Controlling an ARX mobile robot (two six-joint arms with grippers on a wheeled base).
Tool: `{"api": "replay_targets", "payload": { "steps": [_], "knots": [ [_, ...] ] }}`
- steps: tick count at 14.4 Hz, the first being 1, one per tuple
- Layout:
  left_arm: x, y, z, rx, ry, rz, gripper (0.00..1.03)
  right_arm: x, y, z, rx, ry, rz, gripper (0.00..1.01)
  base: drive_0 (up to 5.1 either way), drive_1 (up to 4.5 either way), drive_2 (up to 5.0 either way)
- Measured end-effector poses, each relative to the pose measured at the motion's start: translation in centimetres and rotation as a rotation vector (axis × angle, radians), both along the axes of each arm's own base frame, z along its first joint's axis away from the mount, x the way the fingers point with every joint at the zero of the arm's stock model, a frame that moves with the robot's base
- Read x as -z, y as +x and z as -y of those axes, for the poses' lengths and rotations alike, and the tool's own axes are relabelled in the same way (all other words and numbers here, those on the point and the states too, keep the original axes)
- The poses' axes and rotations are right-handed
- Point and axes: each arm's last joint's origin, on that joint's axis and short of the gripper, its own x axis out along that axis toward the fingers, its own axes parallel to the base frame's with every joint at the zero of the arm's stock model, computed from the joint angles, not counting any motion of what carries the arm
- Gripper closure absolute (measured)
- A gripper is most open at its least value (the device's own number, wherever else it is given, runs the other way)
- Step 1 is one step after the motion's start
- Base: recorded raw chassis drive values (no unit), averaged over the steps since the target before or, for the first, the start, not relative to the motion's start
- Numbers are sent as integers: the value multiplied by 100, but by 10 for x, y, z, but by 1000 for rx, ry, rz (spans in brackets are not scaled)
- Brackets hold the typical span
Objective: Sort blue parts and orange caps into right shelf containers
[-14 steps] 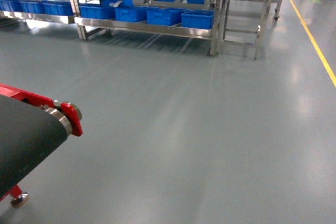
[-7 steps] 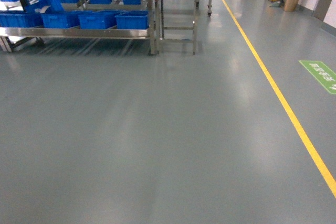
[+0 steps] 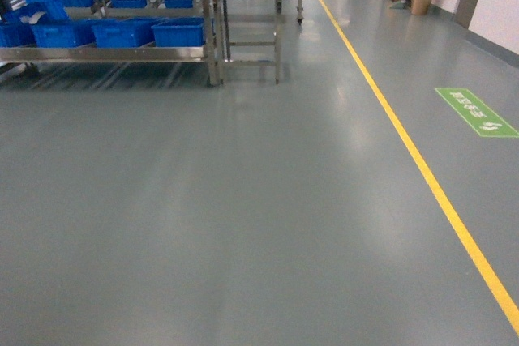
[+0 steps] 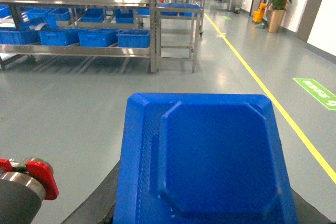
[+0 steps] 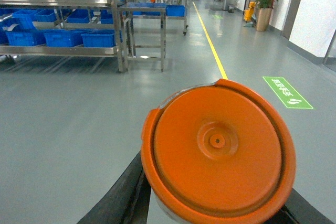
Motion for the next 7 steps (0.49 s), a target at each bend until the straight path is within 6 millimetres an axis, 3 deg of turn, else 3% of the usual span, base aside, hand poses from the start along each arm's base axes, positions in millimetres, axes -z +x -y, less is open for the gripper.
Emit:
{"api": "replay_targets", "payload": {
  "steps": [7],
  "knots": [
    [0, 0, 0, 0, 0, 0, 60, 0, 0, 0, 0, 0, -1, 59, 14, 425, -397]
  ]
}}
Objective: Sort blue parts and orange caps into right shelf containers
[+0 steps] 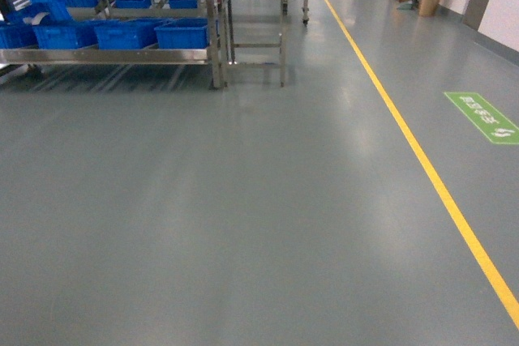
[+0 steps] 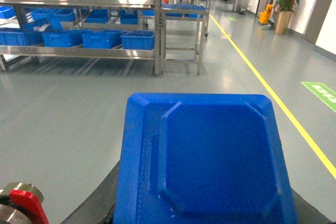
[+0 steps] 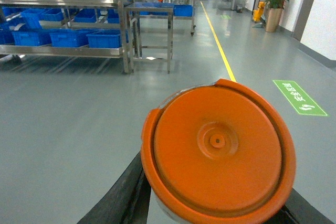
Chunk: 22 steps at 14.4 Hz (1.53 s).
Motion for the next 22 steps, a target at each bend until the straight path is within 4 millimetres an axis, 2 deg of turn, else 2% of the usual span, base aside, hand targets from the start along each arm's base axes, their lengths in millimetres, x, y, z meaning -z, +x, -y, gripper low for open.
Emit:
{"api": "replay_targets", "payload": {
  "steps": [22],
  "knots": [
    [0, 0, 0, -2, 0, 4, 60, -1, 0, 0, 0, 0, 6, 59, -4, 408, -416]
  ]
}}
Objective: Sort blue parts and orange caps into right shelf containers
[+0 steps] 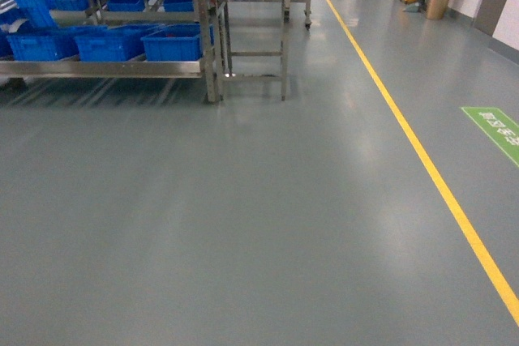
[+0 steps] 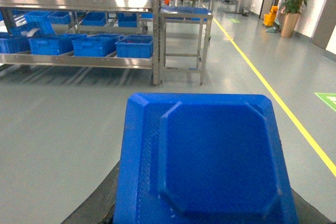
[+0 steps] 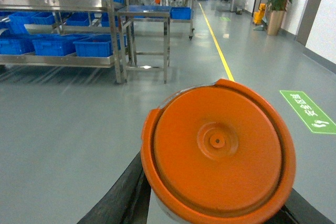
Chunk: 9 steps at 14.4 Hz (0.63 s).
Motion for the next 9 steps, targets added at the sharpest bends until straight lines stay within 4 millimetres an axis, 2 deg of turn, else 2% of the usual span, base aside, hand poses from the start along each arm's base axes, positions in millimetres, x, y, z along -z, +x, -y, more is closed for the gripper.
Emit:
{"api": "replay_targets", "payload": {
  "steps": [9],
  "knots": [
    [0, 0, 0, 1, 0, -3, 60, 0, 0, 0, 0, 0, -5, 59, -2, 411, -415]
  ]
}}
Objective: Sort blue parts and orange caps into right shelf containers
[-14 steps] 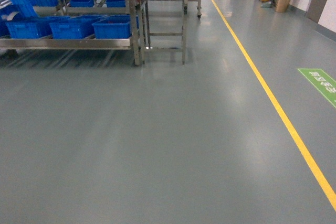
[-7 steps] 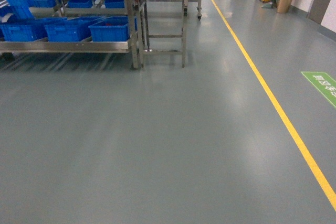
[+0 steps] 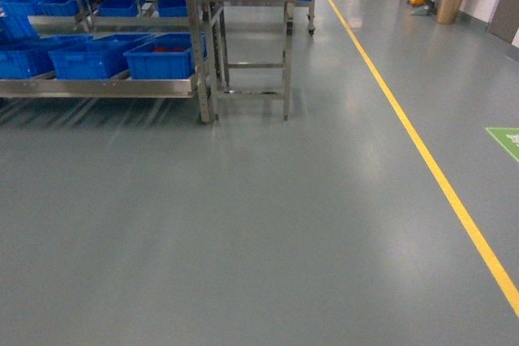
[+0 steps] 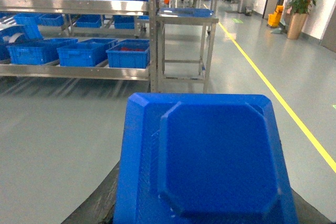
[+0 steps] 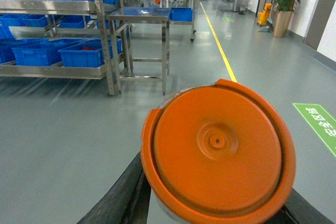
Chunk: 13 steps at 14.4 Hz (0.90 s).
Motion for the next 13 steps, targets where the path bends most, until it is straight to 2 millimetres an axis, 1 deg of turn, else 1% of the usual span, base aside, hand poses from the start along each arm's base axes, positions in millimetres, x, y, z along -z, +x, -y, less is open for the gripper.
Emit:
{"api": "replay_targets", "payload": {
  "steps": [13],
  "knots": [
    [0, 0, 0, 0, 0, 2, 60, 0, 0, 0, 0, 0, -1, 59, -2, 411, -416]
  ]
}}
